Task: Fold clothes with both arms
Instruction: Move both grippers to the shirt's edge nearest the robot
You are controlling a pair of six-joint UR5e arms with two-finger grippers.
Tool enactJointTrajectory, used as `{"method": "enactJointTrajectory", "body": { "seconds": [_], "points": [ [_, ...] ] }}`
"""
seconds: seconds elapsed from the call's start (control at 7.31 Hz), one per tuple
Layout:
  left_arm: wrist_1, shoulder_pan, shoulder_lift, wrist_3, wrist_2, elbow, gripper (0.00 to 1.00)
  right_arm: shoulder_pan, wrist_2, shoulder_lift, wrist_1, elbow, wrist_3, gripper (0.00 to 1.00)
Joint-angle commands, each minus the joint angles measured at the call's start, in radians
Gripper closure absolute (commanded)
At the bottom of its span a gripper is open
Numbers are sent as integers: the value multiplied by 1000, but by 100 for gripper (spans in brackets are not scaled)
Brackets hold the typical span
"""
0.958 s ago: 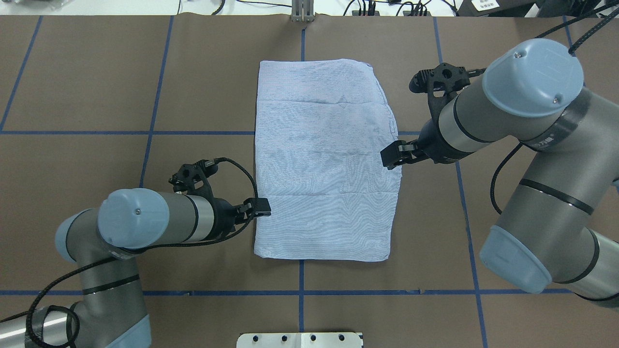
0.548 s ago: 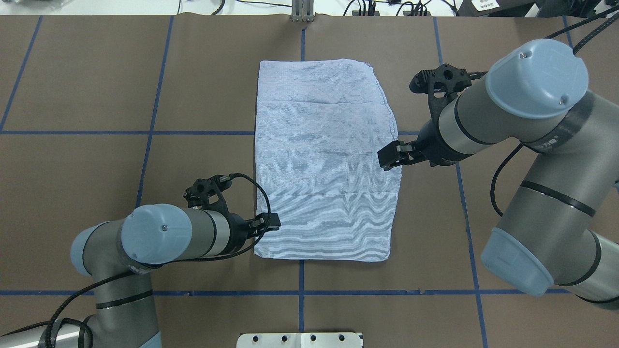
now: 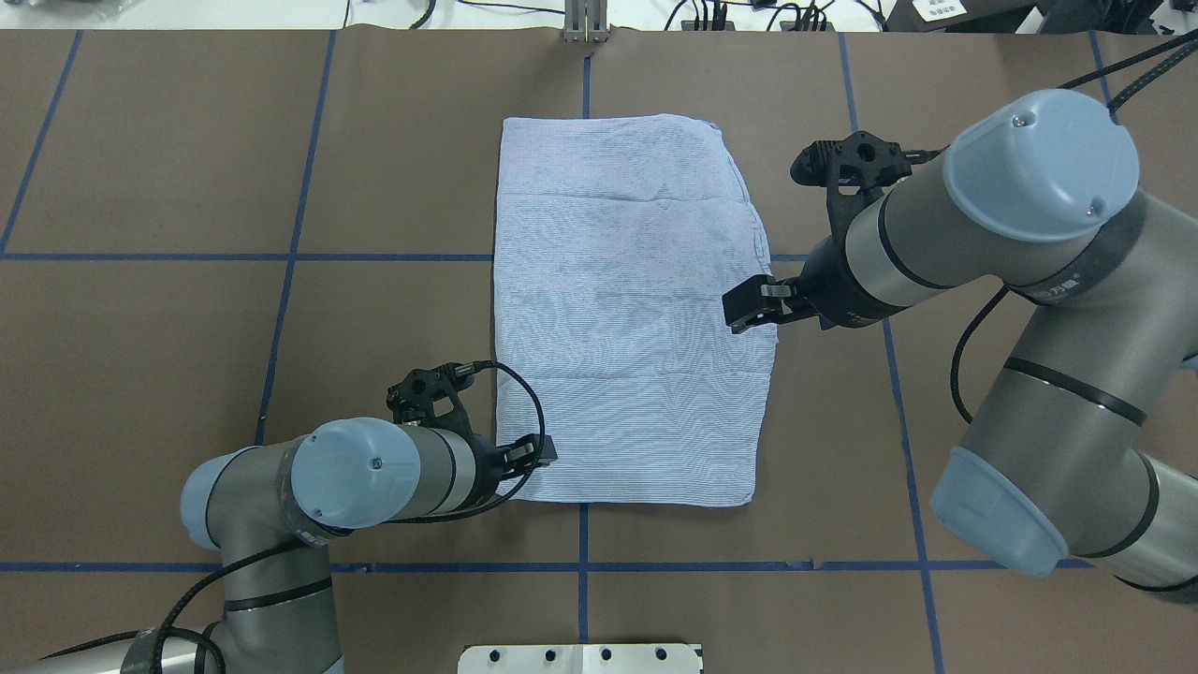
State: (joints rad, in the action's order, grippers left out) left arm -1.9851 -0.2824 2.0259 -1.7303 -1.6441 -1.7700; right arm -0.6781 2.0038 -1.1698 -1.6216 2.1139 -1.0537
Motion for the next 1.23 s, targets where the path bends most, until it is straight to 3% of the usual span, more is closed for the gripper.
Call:
{"method": "enactJointTrajectory", "body": {
  "seconds": [0.0,0.27,1.1],
  "points": [
    [2,0,-1,0,-2,1,48,0,1,-1,0,-2,1,0],
    [26,0,2,2,-3,-3,55,0,1,-1,0,0,0,0],
    [39,6,-1,2,-3,-17,55,0,0,-4,0,0,0,0]
  ]
}}
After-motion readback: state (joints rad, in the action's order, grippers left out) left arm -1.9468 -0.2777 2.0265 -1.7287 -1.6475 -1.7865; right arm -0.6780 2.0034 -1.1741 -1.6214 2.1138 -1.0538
